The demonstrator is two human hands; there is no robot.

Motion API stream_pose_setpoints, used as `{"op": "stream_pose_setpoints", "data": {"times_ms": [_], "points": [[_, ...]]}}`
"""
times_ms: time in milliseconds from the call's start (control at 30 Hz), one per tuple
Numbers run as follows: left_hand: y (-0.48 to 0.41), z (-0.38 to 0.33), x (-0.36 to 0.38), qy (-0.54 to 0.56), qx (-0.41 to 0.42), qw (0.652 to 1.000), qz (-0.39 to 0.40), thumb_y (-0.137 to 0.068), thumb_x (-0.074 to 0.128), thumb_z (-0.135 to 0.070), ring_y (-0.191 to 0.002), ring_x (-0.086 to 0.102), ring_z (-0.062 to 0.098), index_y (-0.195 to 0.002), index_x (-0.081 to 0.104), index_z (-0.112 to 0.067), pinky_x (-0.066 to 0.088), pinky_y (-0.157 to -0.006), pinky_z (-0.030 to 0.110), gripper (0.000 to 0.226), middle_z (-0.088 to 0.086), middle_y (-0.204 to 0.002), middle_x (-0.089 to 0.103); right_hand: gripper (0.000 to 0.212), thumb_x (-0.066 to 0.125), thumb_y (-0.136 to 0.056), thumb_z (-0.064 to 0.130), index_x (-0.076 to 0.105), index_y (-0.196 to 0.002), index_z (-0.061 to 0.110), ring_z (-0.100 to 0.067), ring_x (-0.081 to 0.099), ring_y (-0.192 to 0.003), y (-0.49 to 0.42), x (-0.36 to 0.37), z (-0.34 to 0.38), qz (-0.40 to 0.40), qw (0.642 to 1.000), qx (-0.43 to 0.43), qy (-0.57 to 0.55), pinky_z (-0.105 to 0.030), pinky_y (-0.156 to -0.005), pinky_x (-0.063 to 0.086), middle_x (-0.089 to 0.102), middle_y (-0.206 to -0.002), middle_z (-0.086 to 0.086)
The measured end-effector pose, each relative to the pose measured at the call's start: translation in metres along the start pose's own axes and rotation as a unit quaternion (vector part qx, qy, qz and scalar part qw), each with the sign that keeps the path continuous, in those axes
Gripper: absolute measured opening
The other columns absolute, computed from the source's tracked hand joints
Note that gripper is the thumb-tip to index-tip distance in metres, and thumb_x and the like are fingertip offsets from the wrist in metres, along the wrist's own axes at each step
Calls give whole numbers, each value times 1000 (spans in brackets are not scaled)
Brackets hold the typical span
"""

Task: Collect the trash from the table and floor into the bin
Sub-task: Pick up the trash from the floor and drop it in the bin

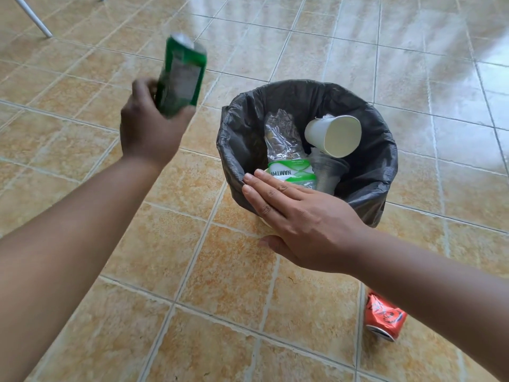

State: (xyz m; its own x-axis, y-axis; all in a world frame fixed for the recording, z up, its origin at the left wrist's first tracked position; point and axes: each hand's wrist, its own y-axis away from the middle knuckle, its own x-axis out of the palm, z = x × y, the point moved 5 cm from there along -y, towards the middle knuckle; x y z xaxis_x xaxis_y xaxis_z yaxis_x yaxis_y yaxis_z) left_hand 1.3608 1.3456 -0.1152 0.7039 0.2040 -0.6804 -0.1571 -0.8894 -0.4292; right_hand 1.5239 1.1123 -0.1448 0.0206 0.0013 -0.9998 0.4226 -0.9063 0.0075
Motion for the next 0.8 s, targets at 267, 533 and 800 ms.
{"op": "stream_pose_setpoints", "data": {"times_ms": [267, 533, 800], "points": [[21, -125, 5, -2, 263, 959, 105, -78, 71, -45, -99, 61, 27, -129, 59, -7, 54, -83, 38, 65, 16, -116, 60, 74, 30, -104, 48, 5, -158, 4, -29, 0, -155, 1, -3, 1, -13, 1000, -2, 3, -42, -126, 14, 6, -167, -15], [51, -105, 55, -106, 259, 918, 282, -82, 73, -28, -128, 54, 26, -140, 53, -16, 45, -104, 39, 63, 6, -139, 58, 74, 30, -102, 47, 6, -157, 3, -30, 4, -155, -1, -5, 1, -27, 1000, -9, 6, -42, -126, 16, 9, -166, -18], [54, -91, 59, -33, 245, 915, 319, -99, 55, -27, -141, 40, 15, -137, 57, -12, 30, -118, 33, 41, 5, -145, 53, 73, 29, -102, 47, 12, -157, 2, -30, 7, -155, 0, -7, 1, -30, 999, -12, 14, -41, -126, 14, 13, -165, -19]]}}
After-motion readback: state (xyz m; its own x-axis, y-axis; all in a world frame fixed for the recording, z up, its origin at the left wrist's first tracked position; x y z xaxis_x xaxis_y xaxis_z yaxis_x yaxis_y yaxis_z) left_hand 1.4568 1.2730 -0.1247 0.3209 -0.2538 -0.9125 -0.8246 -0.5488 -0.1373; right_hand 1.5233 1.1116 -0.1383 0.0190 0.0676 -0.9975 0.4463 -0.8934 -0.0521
